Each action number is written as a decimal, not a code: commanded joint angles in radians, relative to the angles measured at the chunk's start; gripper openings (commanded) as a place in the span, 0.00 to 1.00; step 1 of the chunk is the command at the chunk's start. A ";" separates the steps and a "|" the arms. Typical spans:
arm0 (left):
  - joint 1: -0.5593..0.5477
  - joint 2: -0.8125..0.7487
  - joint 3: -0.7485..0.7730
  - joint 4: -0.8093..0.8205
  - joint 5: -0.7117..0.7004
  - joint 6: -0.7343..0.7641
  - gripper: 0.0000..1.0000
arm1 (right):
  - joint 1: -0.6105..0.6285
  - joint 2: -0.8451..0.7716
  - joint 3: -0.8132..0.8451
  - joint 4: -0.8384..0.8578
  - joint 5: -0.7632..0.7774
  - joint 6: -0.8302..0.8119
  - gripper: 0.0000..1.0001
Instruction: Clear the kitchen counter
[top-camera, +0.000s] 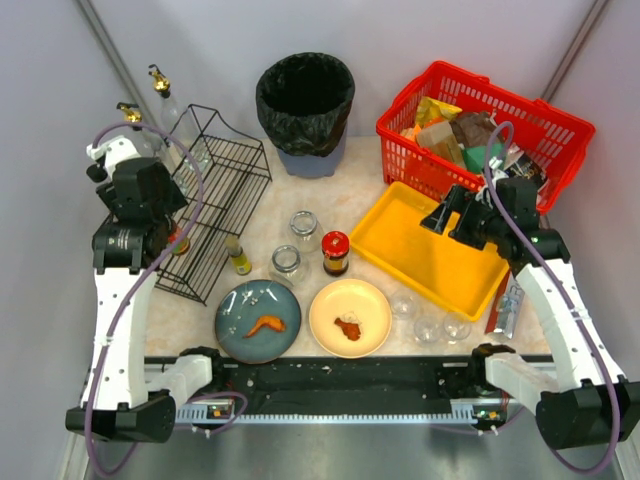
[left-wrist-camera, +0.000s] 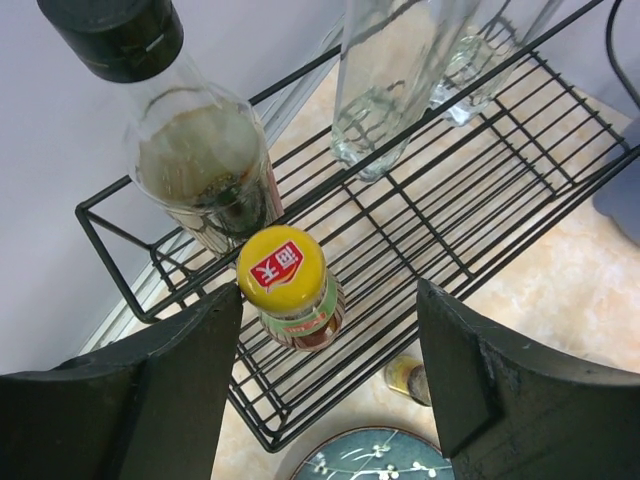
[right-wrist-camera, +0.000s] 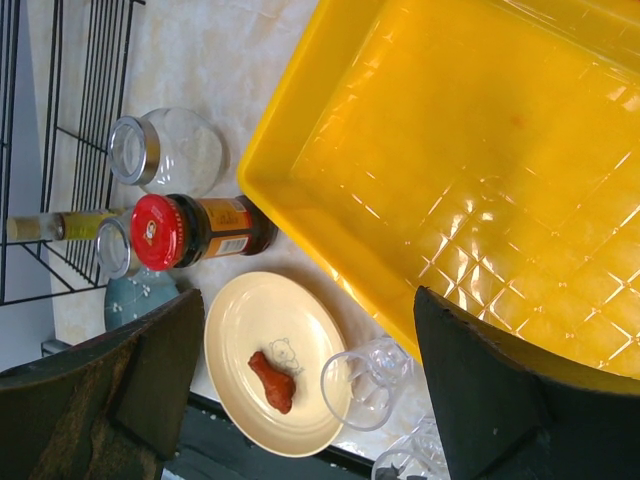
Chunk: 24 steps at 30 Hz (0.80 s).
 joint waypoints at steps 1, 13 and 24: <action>0.004 -0.027 0.072 0.020 0.054 0.023 0.75 | -0.013 0.000 0.032 0.041 -0.001 0.005 0.84; 0.005 -0.054 0.150 0.001 0.359 -0.012 0.76 | -0.013 0.019 0.041 0.043 -0.032 0.022 0.84; -0.229 -0.134 -0.140 0.152 0.265 -0.167 0.74 | -0.013 0.035 0.012 0.070 -0.047 0.049 0.84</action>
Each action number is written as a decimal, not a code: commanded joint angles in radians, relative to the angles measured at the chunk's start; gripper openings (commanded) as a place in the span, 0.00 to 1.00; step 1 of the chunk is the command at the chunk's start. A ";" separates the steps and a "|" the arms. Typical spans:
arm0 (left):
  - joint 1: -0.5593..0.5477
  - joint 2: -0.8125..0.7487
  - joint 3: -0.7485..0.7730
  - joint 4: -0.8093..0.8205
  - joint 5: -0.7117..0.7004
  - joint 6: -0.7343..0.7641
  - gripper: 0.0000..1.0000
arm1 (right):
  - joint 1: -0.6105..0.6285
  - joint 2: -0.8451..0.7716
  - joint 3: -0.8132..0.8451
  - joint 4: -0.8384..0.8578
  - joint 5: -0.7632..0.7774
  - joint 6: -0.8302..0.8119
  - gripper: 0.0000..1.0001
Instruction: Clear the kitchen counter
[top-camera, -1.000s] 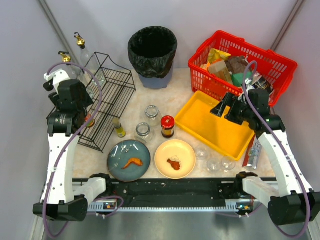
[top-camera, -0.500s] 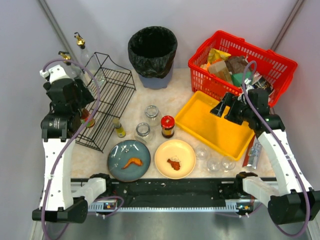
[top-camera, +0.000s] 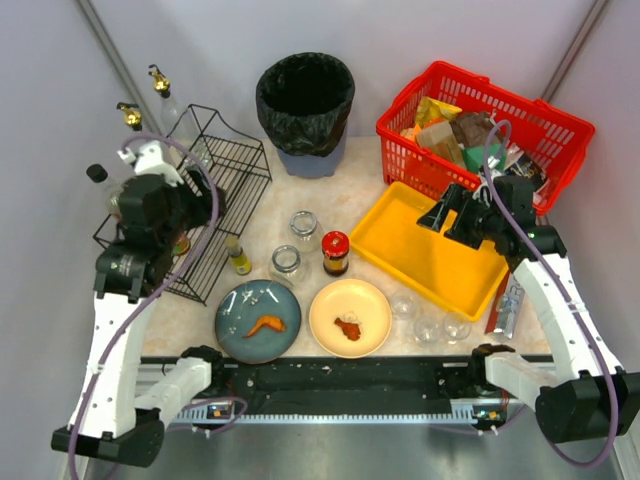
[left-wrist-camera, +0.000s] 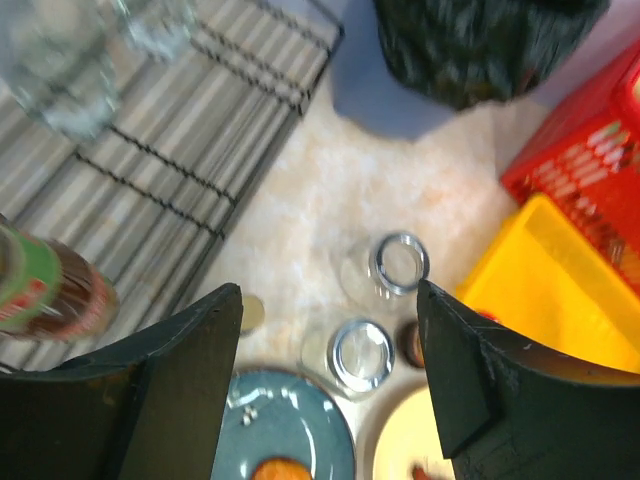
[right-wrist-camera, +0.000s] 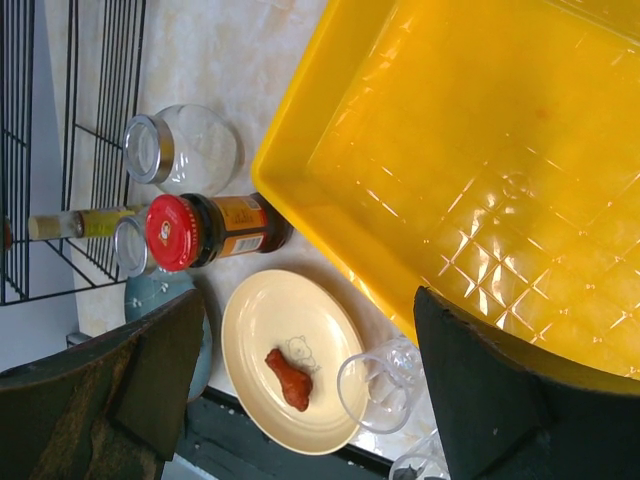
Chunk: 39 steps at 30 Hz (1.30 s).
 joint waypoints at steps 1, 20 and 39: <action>-0.182 -0.029 -0.141 0.075 -0.268 -0.099 0.74 | -0.012 0.004 0.008 0.061 -0.017 0.023 0.84; -0.410 0.181 -0.320 -0.051 -0.678 -0.402 0.75 | -0.012 -0.012 0.004 0.071 -0.006 0.043 0.83; -0.410 0.253 -0.500 0.191 -0.794 -0.418 0.68 | -0.013 -0.008 0.011 0.069 0.000 0.023 0.83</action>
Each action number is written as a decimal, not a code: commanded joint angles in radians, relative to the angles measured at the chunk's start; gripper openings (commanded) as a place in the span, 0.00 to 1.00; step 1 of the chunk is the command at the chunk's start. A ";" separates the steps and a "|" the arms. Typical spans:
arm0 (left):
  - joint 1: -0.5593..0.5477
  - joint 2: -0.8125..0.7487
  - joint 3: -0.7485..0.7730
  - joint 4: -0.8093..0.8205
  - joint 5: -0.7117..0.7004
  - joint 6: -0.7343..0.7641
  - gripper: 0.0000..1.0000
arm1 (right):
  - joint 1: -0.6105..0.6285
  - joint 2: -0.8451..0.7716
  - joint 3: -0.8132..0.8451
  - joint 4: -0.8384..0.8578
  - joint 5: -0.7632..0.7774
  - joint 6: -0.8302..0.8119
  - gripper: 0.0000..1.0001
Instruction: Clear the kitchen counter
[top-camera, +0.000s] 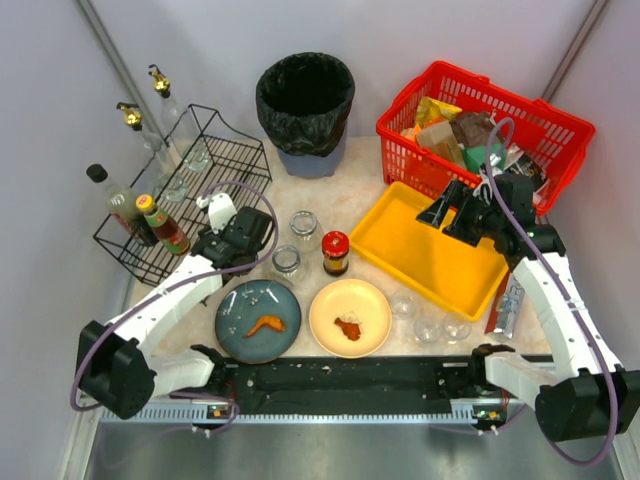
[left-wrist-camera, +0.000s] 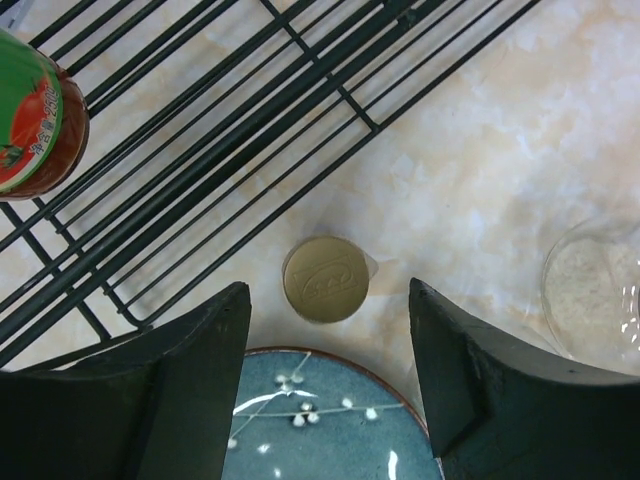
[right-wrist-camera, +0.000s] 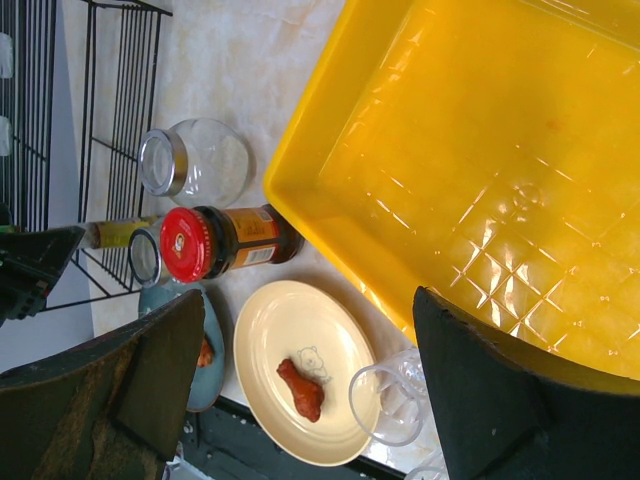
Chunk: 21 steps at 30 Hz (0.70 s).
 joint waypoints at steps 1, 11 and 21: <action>-0.005 0.012 -0.023 0.120 -0.100 -0.007 0.68 | -0.013 -0.017 0.011 0.029 0.005 -0.015 0.83; -0.005 0.043 -0.009 0.111 -0.079 0.036 0.23 | -0.012 -0.039 0.005 0.020 0.025 -0.027 0.83; -0.005 -0.043 0.104 0.163 0.005 0.209 0.00 | -0.012 -0.042 0.005 0.018 0.028 -0.038 0.83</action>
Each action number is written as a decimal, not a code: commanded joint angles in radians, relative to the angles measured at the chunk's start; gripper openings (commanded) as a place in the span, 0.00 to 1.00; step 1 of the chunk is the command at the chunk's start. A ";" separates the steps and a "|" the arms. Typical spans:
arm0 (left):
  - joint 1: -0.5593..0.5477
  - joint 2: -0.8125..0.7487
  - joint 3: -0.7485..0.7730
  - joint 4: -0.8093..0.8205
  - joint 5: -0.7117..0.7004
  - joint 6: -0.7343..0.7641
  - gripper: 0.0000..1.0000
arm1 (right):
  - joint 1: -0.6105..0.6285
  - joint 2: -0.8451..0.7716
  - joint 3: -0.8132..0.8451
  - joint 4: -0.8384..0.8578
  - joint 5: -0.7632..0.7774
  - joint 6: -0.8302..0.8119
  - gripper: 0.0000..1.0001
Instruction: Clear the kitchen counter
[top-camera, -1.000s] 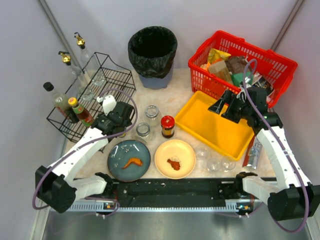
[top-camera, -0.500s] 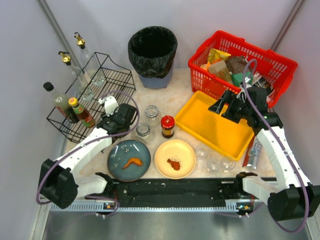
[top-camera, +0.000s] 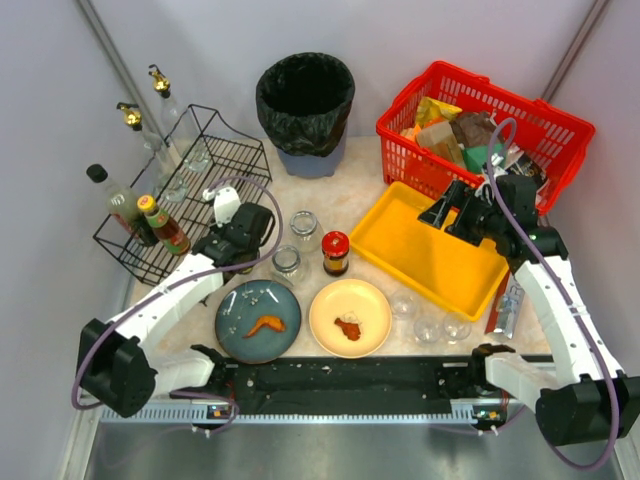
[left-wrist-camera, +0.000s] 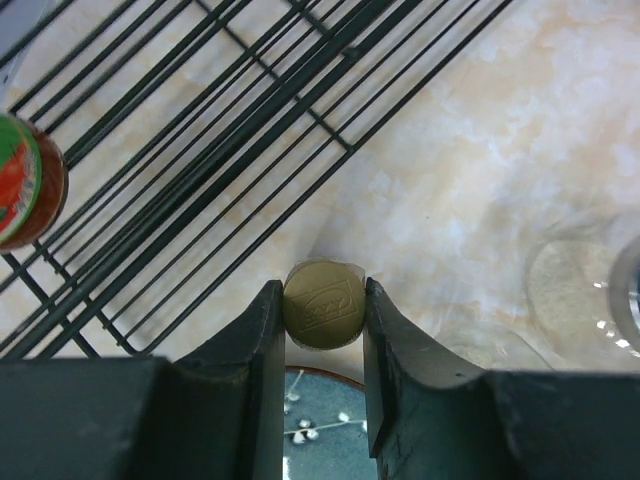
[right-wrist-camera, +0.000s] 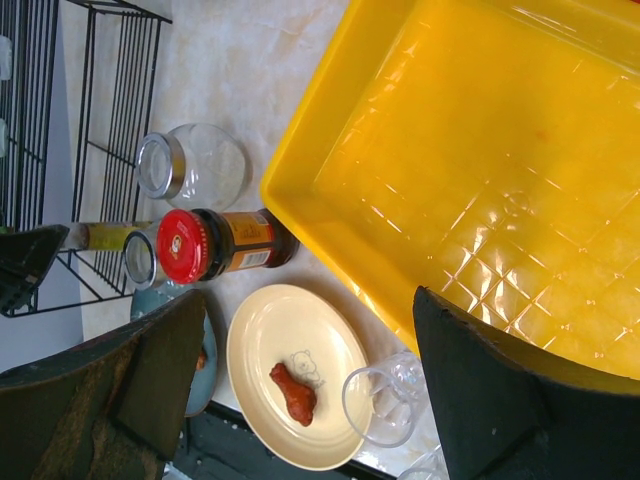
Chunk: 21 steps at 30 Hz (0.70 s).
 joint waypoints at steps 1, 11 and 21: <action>-0.003 -0.069 0.147 0.055 0.040 0.127 0.00 | -0.012 -0.019 0.006 0.018 0.010 -0.018 0.83; -0.003 -0.126 0.333 0.120 0.161 0.321 0.00 | -0.013 -0.035 -0.007 0.018 0.016 -0.015 0.83; 0.083 -0.022 0.606 0.057 0.178 0.375 0.00 | -0.013 -0.046 -0.006 0.018 0.019 -0.010 0.83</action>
